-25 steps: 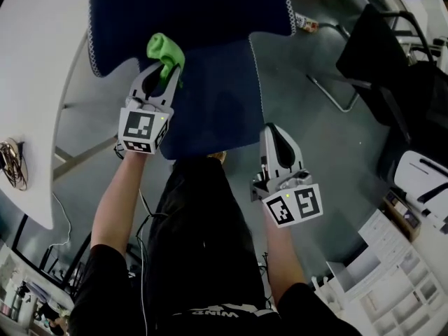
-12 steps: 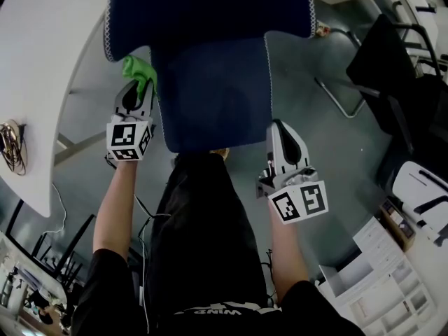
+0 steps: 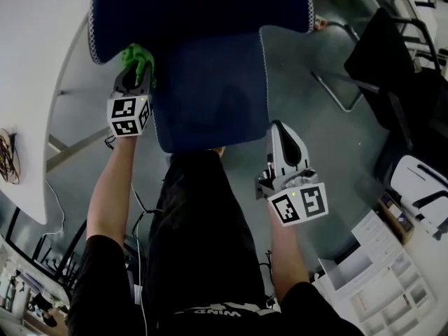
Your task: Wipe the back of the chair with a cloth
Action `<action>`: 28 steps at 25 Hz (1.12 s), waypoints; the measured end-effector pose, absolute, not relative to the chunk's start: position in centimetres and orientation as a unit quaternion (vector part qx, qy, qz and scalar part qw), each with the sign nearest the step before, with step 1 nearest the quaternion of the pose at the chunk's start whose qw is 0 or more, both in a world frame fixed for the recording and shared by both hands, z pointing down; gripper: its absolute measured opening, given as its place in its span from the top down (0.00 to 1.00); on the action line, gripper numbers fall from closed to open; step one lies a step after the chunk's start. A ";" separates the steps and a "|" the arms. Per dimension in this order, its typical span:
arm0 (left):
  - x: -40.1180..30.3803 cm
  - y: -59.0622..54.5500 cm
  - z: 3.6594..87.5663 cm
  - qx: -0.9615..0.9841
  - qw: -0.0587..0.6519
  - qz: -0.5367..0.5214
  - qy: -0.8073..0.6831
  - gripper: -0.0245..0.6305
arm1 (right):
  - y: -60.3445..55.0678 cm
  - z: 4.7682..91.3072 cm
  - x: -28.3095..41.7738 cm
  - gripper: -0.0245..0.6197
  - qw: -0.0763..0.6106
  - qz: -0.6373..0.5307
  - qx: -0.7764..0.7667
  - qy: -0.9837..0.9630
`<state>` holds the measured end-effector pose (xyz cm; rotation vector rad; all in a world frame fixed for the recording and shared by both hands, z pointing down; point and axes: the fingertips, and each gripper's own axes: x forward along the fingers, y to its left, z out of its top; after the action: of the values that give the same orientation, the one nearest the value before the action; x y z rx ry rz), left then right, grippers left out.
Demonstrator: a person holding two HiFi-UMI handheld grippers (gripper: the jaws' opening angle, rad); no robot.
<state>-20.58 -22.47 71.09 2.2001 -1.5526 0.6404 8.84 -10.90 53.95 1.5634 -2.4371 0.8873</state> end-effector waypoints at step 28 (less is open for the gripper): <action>5.1 -29.0 72.6 0.875 0.208 0.182 -0.398 0.86 | -8.2 55.4 14.5 0.97 0.046 0.311 0.569 -0.759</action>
<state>5.14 -29.04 72.61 2.4361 -1.1069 0.5060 14.51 -8.18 55.36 1.7379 -2.3177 0.9500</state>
